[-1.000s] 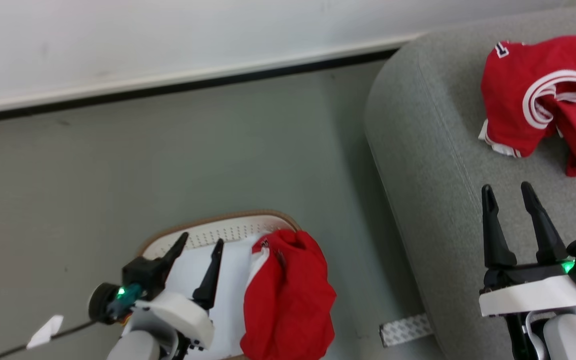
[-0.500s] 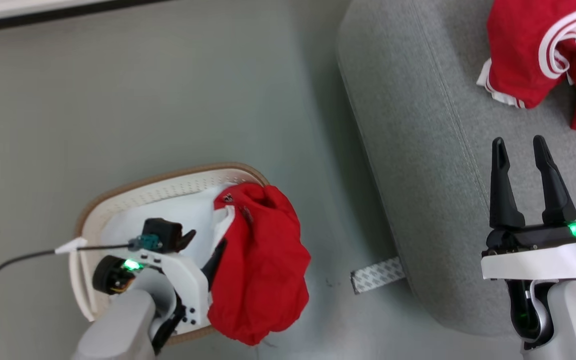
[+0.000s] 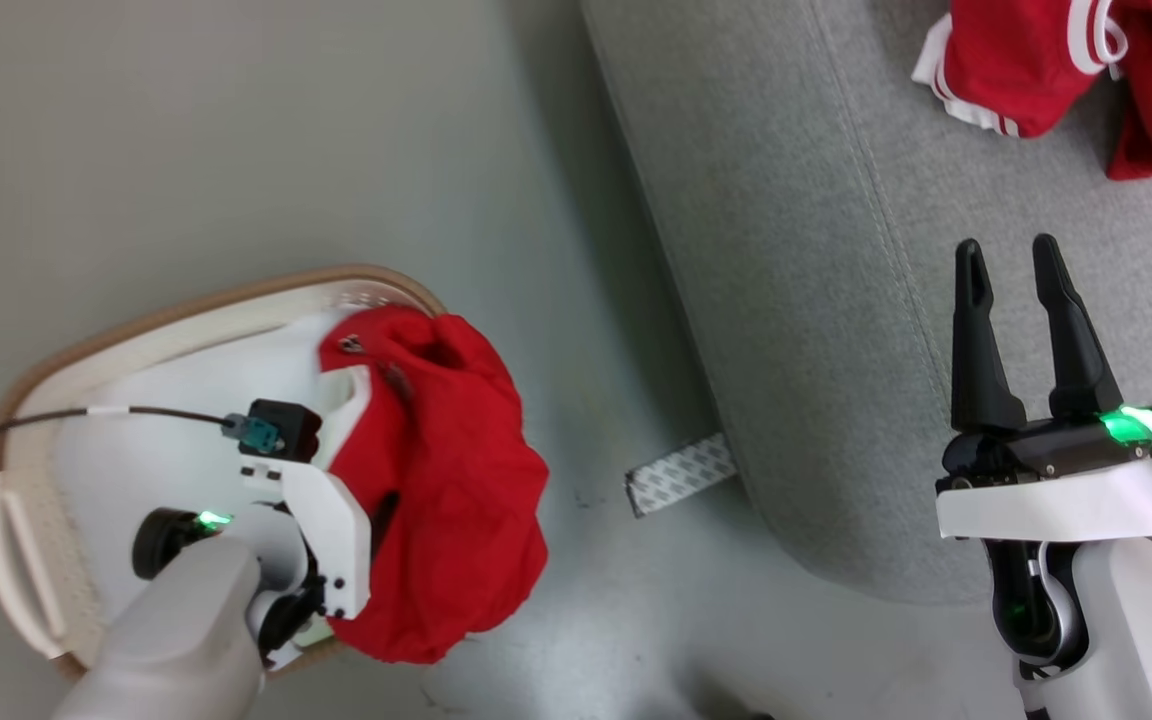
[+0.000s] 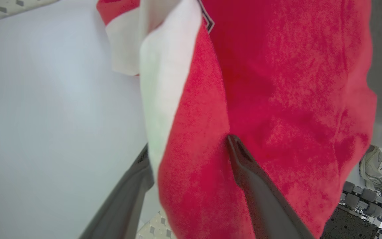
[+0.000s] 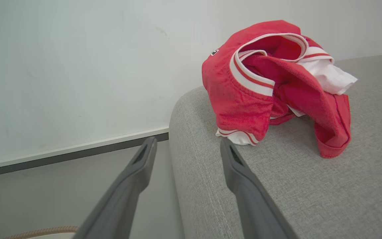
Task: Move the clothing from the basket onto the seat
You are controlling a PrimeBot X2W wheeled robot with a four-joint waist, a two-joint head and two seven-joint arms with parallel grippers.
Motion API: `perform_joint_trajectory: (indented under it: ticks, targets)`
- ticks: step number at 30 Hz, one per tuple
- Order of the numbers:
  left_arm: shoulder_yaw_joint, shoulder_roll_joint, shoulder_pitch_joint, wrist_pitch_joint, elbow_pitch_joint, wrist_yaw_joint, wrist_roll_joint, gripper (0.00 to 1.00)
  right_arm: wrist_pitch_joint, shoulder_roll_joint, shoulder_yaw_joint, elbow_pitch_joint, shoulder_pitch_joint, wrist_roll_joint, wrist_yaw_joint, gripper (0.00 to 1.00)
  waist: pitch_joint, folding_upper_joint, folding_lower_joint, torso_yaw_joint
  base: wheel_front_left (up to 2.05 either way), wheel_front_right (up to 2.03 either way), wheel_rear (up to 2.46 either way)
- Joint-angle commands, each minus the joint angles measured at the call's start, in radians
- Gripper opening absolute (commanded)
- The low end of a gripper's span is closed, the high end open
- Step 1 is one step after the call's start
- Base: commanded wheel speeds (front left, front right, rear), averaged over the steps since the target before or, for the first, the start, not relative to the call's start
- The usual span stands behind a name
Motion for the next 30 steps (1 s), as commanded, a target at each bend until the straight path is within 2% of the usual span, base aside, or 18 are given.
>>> perform_joint_trajectory:
  ticks: [1,6,7,8,10,11,12,13,24,30]
  targets:
    - [-0.027,0.022,-0.015,0.023,0.005,0.001,-0.018,1.0,0.0,0.001,0.009,-0.008,-0.018,0.012,-0.002,1.0,0.033,0.0,-0.0002,-0.031,0.0,0.0,0.0]
    - [-0.089,0.037,-0.032,0.061,0.009,0.001,-0.064,1.0,0.0,0.001,0.03,-0.013,-0.022,0.041,-0.002,1.0,0.054,0.0,-0.0002,-0.052,0.0,0.0,0.0]
    - [-0.099,0.04,-0.035,0.063,0.014,0.001,-0.07,0.97,0.0,0.001,0.032,-0.013,-0.021,0.044,-0.002,1.0,0.056,0.0,-0.0002,-0.054,0.0,0.0,0.0]
    - [-0.107,0.043,-0.037,0.062,0.019,0.001,-0.076,0.89,0.0,0.001,0.035,-0.012,-0.02,0.047,-0.002,1.0,0.057,0.0,-0.0002,-0.056,0.0,0.0,0.0]
    - [-0.119,0.044,-0.042,0.053,0.027,0.001,-0.088,0.89,0.0,0.001,0.039,-0.011,-0.02,0.05,-0.002,1.0,0.058,0.0,-0.0002,-0.059,0.0,0.0,0.0]
    - [-0.127,0.043,-0.045,0.05,0.029,0.001,-0.095,0.22,0.0,0.001,0.04,-0.01,-0.02,0.051,-0.002,1.0,0.058,0.0,-0.0002,-0.059,0.0,0.0,0.0]
    - [-0.135,0.042,-0.048,0.045,0.031,0.001,-0.102,0.22,0.0,0.001,0.04,-0.009,-0.019,0.052,-0.002,1.0,0.057,0.0,-0.0002,-0.059,0.0,0.0,0.0]
    - [-0.142,0.041,-0.051,0.042,0.032,0.001,-0.108,0.0,0.0,0.001,0.039,-0.008,-0.018,0.052,-0.002,1.0,0.055,0.0,-0.0002,-0.058,0.0,0.0,0.0]
    - [-0.199,0.008,-0.059,-0.015,0.04,0.001,-0.175,0.0,0.0,0.001,0.026,0.015,-0.025,0.026,-0.002,1.0,-0.007,0.0,-0.0002,-0.03,0.0,0.0,0.0]
    - [-0.243,-0.037,-0.024,-0.086,0.019,0.001,-0.223,0.0,0.0,0.0,0.008,0.027,0.002,-0.03,-0.002,1.0,-0.121,0.0,-0.0002,0.019,0.0,0.0,0.0]
